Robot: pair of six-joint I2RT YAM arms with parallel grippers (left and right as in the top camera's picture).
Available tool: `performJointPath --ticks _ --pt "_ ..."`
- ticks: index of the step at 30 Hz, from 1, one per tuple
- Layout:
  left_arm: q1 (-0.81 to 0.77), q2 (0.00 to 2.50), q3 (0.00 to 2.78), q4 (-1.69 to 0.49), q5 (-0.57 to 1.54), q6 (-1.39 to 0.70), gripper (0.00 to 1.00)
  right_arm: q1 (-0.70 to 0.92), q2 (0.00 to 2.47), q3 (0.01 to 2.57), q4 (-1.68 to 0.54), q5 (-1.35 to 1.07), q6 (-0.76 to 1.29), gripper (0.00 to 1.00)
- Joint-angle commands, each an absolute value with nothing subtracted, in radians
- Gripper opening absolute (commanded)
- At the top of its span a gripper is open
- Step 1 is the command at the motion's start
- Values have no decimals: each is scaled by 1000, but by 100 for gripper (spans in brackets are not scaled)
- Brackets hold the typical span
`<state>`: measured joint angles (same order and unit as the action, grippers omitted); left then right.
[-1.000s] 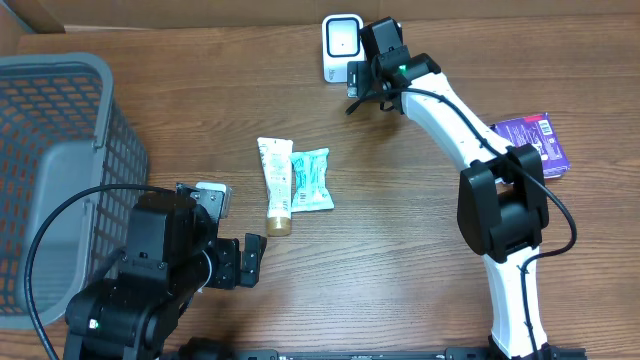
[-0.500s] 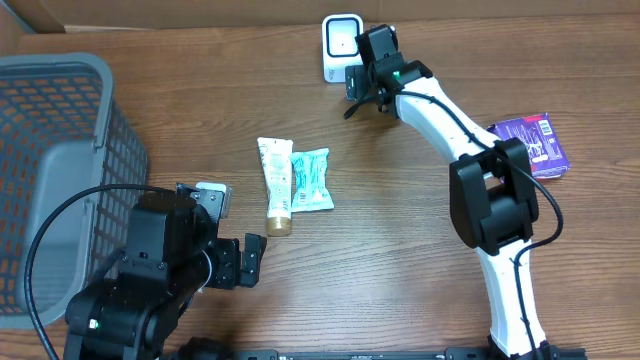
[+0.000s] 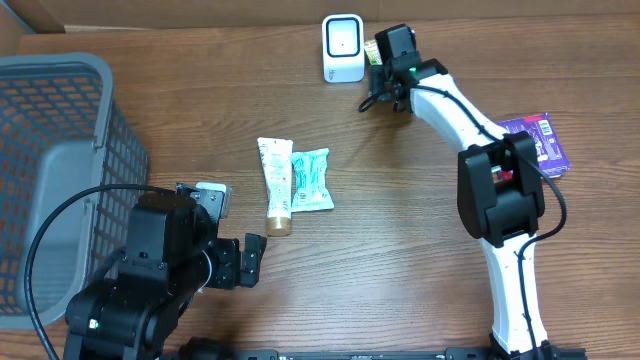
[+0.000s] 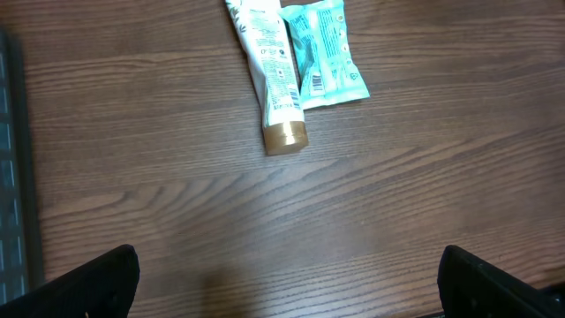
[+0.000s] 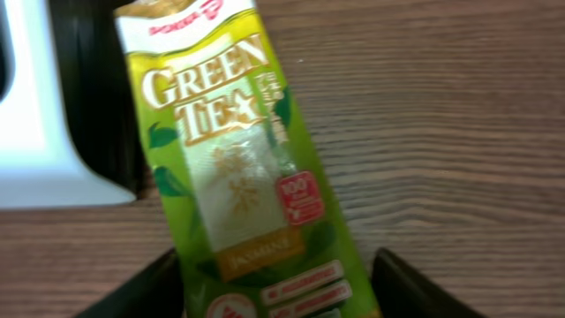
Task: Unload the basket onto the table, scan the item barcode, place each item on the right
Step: 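Hold the carton's barcode against the scanner with the right gripper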
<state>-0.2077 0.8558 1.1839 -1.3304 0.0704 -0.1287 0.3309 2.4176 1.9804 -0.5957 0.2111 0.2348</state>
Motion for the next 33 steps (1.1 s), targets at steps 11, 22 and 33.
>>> performJointPath --ticks 11,22,33 --pt "-203 857 1185 -1327 59 -138 100 317 2435 2002 -591 197 241 64" --pt "-203 857 1185 -1327 59 -138 100 312 2447 2003 -627 175 235 42" --pt "-203 857 1185 -1327 59 -138 99 312 2358 2003 -778 155 238 29"
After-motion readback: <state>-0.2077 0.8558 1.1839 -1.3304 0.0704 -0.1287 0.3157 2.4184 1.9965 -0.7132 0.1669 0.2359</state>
